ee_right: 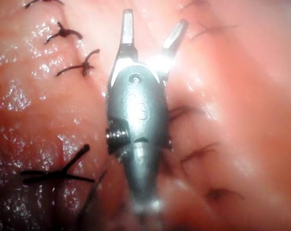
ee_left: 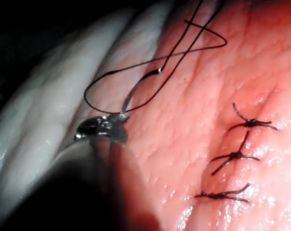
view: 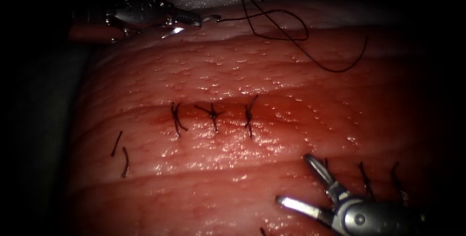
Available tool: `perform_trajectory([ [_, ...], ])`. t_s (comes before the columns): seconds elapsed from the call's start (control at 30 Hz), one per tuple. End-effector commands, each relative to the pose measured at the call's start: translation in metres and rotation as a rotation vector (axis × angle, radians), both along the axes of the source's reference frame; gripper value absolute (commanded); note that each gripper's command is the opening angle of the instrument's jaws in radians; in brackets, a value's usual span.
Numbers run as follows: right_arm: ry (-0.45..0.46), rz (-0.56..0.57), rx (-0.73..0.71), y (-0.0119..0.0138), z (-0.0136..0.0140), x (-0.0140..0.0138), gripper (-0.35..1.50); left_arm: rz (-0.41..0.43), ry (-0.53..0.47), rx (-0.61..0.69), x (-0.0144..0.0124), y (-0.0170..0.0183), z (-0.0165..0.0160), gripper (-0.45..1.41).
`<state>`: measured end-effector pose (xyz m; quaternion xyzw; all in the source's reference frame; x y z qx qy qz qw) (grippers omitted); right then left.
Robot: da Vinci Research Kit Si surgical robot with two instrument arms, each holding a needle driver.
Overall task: Wound Closure
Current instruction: Pass over the needle to the right hand.
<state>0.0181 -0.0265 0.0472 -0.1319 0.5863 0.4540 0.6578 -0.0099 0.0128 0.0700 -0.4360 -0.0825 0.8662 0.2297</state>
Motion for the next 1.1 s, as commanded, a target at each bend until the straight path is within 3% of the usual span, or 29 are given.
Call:
perform_trajectory([
  [0.03,0.007,0.012,0.013,0.0,-0.0001,0.0014,0.76,-0.026,-0.013,-0.007,-0.0012,-0.0003,-0.0003,-0.45],
  [0.1,0.043,0.043,0.066,0.0013,-0.0001,0.0016,0.52,-0.081,-0.049,-0.018,-0.003,-0.002,-0.0022,-0.45],
  [0.23,0.069,0.105,0.098,0.0036,0.0007,0.0014,0.74,-0.119,-0.109,-0.034,-0.005,-0.004,-0.0041,-0.45],
  [0.43,0.07,0.17,0.095,0.0069,0.0022,0.0012,0.81,-0.19,-0.207,-0.023,-0.0069,-0.006,-0.0058,-0.45],
  [0.57,0.052,0.192,0.106,0.0089,0.0032,0.0015,1.06,-0.228,-0.262,-0.009,-0.0075,-0.0068,-0.0064,-0.45],
  [0.73,0.058,0.198,0.098,0.0111,0.0044,0.0022,1.08,-0.253,-0.354,0.035,-0.008,-0.0087,-0.0073,-0.45],
  [1.1,0.018,0.177,0.073,0.0121,0.0046,0.0033,1.03,-0.246,-0.4,0.043,-0.0087,-0.0104,-0.0086,-0.45],
])
